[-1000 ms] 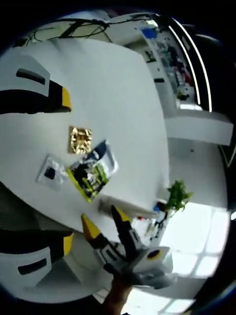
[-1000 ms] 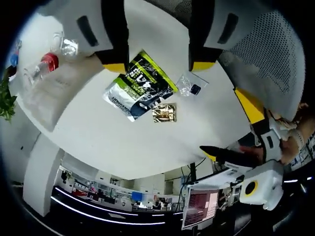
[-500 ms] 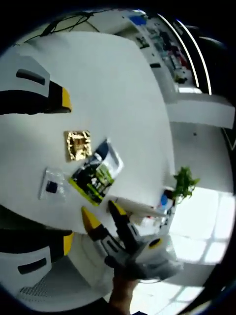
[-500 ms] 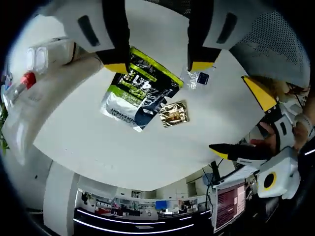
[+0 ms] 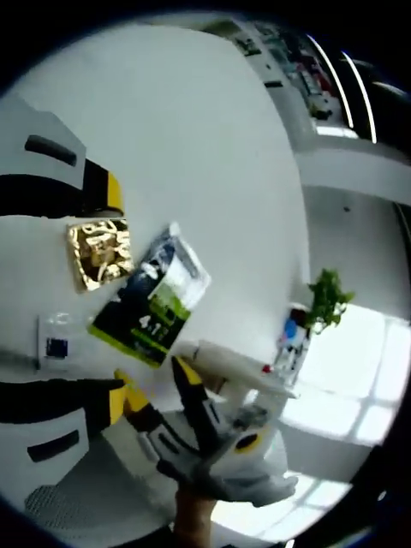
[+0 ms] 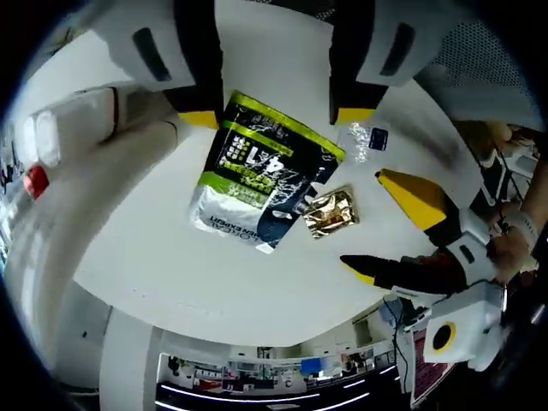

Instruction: Arrange the skincare products in the storage area until every visible bottle or jar stands upright without overlapping.

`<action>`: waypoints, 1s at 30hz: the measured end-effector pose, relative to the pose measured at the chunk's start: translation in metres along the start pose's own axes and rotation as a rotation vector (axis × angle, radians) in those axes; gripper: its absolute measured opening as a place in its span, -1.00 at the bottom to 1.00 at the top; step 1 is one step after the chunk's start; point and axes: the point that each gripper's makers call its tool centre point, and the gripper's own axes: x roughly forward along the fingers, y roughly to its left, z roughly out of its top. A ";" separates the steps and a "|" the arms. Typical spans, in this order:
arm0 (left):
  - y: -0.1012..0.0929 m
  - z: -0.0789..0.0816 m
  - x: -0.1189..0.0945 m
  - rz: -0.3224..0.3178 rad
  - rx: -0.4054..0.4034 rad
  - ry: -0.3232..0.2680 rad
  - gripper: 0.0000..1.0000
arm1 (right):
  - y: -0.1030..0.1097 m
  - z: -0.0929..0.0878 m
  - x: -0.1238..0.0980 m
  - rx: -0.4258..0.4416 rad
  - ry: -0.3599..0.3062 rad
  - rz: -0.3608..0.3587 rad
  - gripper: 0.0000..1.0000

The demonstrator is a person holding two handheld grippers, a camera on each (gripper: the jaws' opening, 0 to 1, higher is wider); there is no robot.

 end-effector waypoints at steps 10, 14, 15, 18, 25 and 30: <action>0.014 -0.007 0.025 -0.038 -0.075 0.047 0.13 | -0.007 -0.010 0.007 0.073 0.009 -0.027 0.13; 0.011 -0.007 0.034 -0.057 -0.098 0.055 0.03 | -0.007 -0.012 0.009 0.112 0.007 -0.017 0.12; 0.011 -0.007 0.036 -0.060 -0.100 0.057 0.02 | -0.007 -0.012 0.010 0.114 0.007 -0.017 0.12; 0.012 -0.004 0.044 -0.073 -0.122 0.061 -0.03 | -0.011 -0.011 0.010 0.126 0.004 -0.019 0.11; -0.002 -0.001 0.052 -0.105 -0.168 0.066 -0.19 | -0.008 -0.007 0.010 0.179 -0.018 0.000 0.06; -0.003 -0.001 0.051 -0.117 -0.184 0.070 -0.29 | -0.007 -0.003 0.012 0.191 -0.028 0.004 0.06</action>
